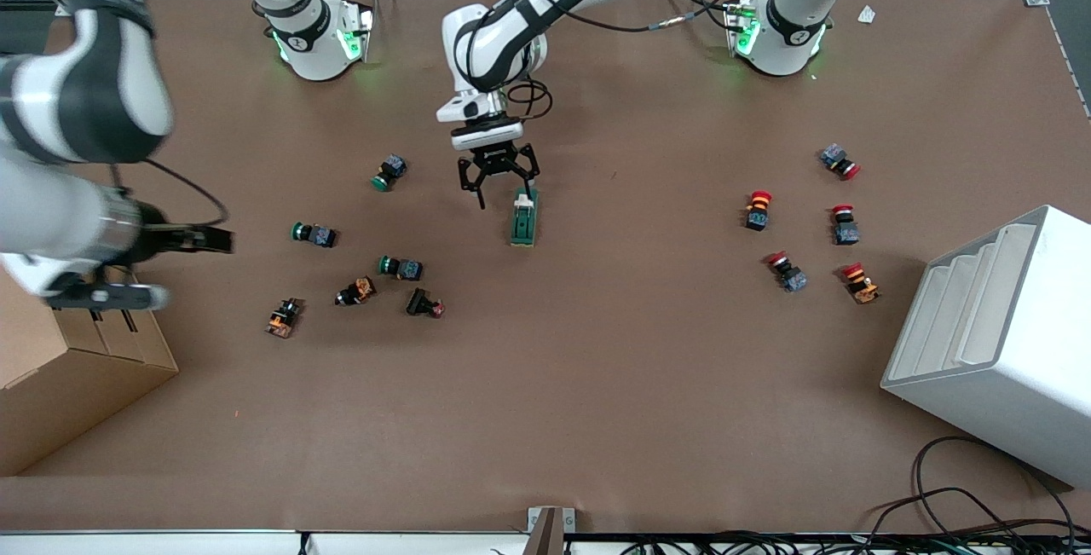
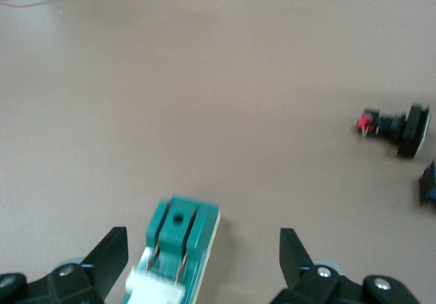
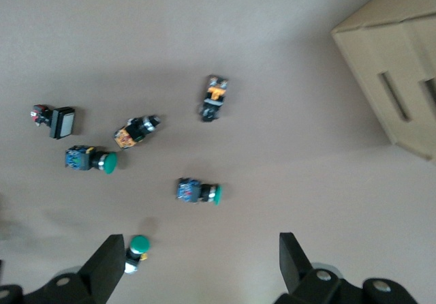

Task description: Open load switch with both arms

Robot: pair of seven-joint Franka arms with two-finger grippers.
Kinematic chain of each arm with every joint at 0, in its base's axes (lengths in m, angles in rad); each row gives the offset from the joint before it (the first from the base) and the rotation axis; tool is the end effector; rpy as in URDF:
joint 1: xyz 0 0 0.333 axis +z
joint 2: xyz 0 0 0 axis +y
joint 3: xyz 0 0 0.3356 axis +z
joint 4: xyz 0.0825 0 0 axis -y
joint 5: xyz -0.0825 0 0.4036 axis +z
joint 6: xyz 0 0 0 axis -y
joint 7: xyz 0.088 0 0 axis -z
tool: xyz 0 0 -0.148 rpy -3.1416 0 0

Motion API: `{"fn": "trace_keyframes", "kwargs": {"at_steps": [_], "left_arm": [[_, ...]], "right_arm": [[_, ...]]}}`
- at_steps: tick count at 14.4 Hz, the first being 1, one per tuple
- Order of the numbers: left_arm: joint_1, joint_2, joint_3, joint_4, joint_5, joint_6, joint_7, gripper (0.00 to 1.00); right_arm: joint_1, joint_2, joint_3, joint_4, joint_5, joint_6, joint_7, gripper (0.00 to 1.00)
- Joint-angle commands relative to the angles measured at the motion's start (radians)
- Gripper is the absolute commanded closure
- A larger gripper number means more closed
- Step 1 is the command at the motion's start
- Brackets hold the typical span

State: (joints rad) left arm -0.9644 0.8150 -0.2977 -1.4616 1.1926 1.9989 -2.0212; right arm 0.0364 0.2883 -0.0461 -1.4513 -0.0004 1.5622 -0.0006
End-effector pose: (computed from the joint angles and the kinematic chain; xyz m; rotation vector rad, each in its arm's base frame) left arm 0.3471 -0.6663 0.1851 -2.7683 -0.2376 -1.1723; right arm 0.6467 -0.0031 0.4838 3.1166 -0.0130 -0.2768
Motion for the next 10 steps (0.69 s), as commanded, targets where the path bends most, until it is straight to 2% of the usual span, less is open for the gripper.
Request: {"fn": "trace_keyframes", "kwargs": {"at_steps": [1, 6, 10], "left_arm": [[0.071, -0.084, -0.008, 0.017, -0.137, 0.003, 0.189, 0.02], [0.217, -0.273, -0.006, 0.029, -0.485, 0.003, 0.595, 0.02], [0.366, -0.396, -0.006, 0.043, -0.712, -0.003, 0.855, 0.0]], "right_arm": [[-0.07, -0.012, 0.025, 0.063, -0.015, -0.065, -0.055, 0.0], [-0.093, -0.003, 0.026, 0.089, -0.013, -0.114, -0.059, 0.0], [-0.086, -0.004, 0.034, 0.114, 0.002, -0.132, -0.052, 0.0]]}}
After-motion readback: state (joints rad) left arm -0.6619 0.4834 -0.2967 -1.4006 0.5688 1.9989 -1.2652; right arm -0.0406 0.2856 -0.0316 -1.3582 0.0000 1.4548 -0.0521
